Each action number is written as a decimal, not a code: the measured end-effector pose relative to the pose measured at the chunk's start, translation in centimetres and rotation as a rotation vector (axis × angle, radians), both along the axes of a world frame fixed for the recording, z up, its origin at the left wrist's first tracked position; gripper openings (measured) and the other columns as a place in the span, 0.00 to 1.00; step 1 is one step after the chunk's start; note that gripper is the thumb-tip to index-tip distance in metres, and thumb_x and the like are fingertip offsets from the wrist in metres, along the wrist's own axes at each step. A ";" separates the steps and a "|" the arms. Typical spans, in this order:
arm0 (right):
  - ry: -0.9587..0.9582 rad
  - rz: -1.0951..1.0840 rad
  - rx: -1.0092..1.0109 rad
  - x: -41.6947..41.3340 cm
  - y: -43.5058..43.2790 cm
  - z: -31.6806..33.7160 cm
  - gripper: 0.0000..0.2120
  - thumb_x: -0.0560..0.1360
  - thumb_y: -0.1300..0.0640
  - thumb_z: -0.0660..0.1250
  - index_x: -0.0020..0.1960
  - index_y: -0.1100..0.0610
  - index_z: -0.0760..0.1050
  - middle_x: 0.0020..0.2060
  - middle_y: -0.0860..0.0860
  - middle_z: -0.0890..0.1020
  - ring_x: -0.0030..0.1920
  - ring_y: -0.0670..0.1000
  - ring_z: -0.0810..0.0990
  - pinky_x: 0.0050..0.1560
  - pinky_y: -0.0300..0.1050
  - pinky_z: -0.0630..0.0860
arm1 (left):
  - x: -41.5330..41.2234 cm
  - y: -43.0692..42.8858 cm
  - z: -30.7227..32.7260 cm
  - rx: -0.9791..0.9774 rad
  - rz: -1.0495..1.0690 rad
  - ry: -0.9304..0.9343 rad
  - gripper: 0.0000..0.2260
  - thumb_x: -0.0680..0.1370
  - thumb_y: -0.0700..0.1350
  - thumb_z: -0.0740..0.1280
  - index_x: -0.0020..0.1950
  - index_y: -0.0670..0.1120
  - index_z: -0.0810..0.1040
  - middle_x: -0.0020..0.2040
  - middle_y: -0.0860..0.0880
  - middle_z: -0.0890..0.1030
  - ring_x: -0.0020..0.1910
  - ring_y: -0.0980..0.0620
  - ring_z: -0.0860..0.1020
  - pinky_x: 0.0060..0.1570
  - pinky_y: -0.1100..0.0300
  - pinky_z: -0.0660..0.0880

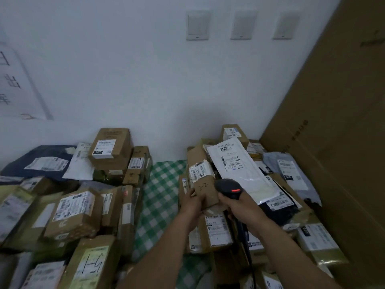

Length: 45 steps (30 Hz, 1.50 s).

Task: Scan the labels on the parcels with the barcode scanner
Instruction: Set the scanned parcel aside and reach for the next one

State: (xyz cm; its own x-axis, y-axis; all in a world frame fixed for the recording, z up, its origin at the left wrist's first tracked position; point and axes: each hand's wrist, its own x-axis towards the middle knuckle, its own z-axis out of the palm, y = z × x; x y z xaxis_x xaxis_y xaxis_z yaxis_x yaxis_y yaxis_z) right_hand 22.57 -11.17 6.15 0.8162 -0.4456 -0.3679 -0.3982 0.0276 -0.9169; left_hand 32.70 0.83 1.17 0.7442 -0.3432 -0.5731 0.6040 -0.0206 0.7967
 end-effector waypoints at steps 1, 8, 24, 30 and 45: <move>-0.006 0.011 -0.005 0.5 0.2 -0.3 0.18 0.77 0.51 0.75 0.66 0.49 0.78 0.54 0.50 0.86 0.53 0.50 0.85 0.55 0.49 0.82 | -0.4 0.4 0.3 -0.006 -0.002 0.016 0.16 0.84 0.35 0.60 0.67 0.51 0.75 0.60 0.42 0.83 0.54 0.42 0.84 0.45 0.48 0.84; -0.032 0.036 -0.081 2.1 1.2 -1.1 0.24 0.76 0.49 0.75 0.70 0.49 0.75 0.57 0.50 0.84 0.56 0.52 0.84 0.60 0.55 0.82 | -1.5 1.6 1.2 -0.019 0.007 0.073 0.16 0.85 0.37 0.59 0.63 0.57 0.76 0.57 0.48 0.83 0.54 0.47 0.81 0.42 0.54 0.79; -0.270 -0.068 0.090 -4.5 4.8 2.4 0.20 0.78 0.49 0.73 0.65 0.39 0.70 0.58 0.43 0.82 0.59 0.47 0.81 0.53 0.44 0.80 | -5.8 5.4 7.2 0.072 0.093 -0.301 0.28 0.77 0.75 0.57 0.62 0.54 0.73 0.56 0.47 0.83 0.52 0.48 0.83 0.54 0.47 0.81; -0.293 -0.051 0.152 -6.5 6.2 3.2 0.16 0.79 0.51 0.72 0.63 0.40 0.73 0.57 0.45 0.84 0.53 0.45 0.85 0.52 0.47 0.84 | -8.3 6.6 8.9 0.189 0.229 -0.457 0.20 0.80 0.69 0.58 0.59 0.53 0.71 0.50 0.50 0.82 0.48 0.52 0.81 0.46 0.54 0.76; -0.205 0.489 -0.230 -9.4 8.6 5.8 0.19 0.79 0.53 0.71 0.67 0.41 0.72 0.48 0.48 0.85 0.44 0.51 0.85 0.48 0.50 0.81 | -10.0 16.4 10.9 0.969 0.136 -0.754 0.29 0.75 0.74 0.61 0.68 0.59 0.79 0.61 0.53 0.83 0.60 0.47 0.79 0.63 0.45 0.75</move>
